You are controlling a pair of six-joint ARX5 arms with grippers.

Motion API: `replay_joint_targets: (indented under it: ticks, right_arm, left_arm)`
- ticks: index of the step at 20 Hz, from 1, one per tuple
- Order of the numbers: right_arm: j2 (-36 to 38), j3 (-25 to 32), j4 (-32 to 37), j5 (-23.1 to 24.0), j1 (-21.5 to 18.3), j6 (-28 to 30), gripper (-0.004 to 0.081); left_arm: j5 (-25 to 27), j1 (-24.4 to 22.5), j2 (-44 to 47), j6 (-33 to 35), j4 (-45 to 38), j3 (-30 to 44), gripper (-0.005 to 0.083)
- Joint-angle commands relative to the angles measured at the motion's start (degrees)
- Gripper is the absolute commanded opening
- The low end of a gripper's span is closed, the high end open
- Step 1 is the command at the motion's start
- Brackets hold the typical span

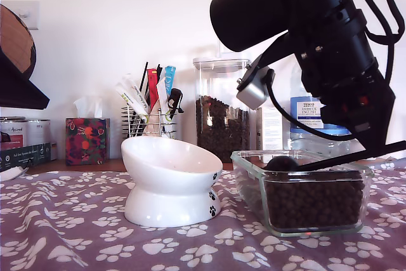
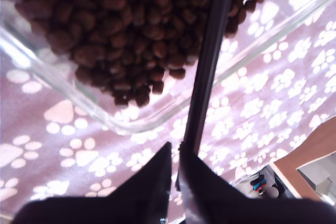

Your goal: Measure one spoon of cat food and pour it into the food bowl

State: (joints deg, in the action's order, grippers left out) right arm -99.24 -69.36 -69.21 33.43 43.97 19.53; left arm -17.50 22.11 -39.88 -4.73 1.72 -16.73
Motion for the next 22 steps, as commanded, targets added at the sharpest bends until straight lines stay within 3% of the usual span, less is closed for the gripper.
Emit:
replay_joint_targets:
  ticks: [1,10,17,20,22]
  right_arm:
    - [-0.6,1.0,-0.8,0.2,0.2,-0.2,0.0149]
    - [-0.6,0.0,-2.0,0.2,-1.3,-0.3,0.0162]
    - [-0.6,0.0,-0.3,3.2,-3.5,0.4,0.0163]
    - [-0.6,0.0,-0.5,3.4,-3.3,0.3,0.017]
    - [-0.6,0.0,-0.6,4.2,-1.7,-0.1,0.0219]
  left_arm:
    - [-0.1,0.2,-0.2,0.3,-0.5,-0.3,-0.0019]
    - [-0.3,0.2,-0.2,0.3,-0.5,-0.3,-0.0019]
    - [-0.3,0.2,-0.2,0.3,-0.5,-0.3,-0.0019]
    - [-0.5,0.2,-0.2,0.3,-0.5,-0.3,-0.0019]
    - [-0.7,0.2,-0.2,0.3,-0.6,-0.3,-0.0019]
